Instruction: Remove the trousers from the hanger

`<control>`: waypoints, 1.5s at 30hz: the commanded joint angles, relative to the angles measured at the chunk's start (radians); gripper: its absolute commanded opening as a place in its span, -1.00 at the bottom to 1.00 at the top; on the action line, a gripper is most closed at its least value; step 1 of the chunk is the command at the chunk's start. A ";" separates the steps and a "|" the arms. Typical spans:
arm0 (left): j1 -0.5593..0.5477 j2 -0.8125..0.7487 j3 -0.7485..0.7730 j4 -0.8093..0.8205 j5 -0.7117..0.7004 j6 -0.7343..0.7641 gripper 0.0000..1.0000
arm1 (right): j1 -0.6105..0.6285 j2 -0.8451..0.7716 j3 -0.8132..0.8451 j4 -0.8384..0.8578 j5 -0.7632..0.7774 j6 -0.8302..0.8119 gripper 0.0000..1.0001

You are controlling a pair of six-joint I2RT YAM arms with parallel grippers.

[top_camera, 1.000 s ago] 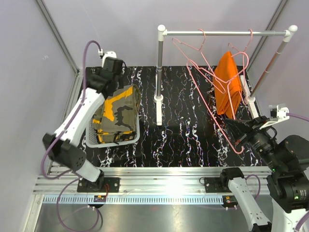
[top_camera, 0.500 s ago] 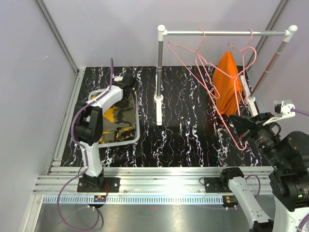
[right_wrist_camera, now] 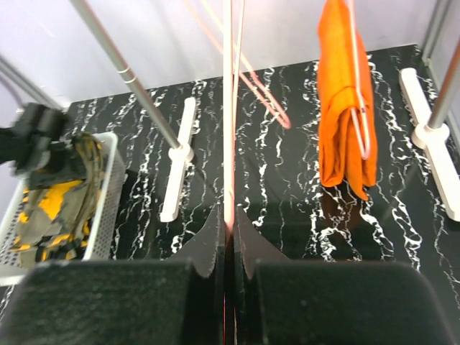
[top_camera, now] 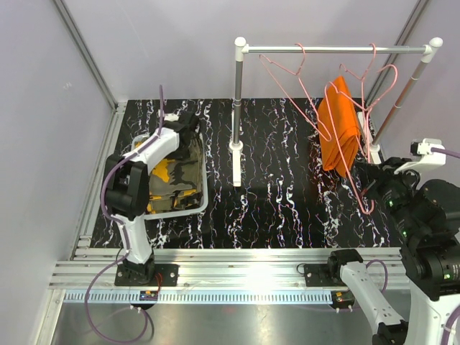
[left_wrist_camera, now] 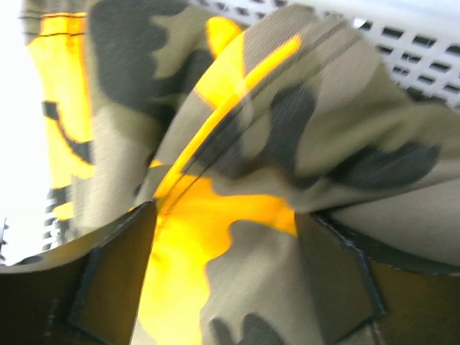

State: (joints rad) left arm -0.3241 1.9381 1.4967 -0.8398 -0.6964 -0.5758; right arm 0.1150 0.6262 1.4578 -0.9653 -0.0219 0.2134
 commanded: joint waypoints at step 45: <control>0.013 -1.282 -0.530 0.166 0.350 0.337 0.98 | -0.003 0.452 -0.148 0.608 -0.107 -0.126 0.98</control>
State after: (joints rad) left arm -0.3161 0.6727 0.9745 -0.7307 -0.3260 -0.2428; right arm 0.1150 1.1419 1.2675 -0.3470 -0.1818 0.0986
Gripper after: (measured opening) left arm 0.987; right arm 0.894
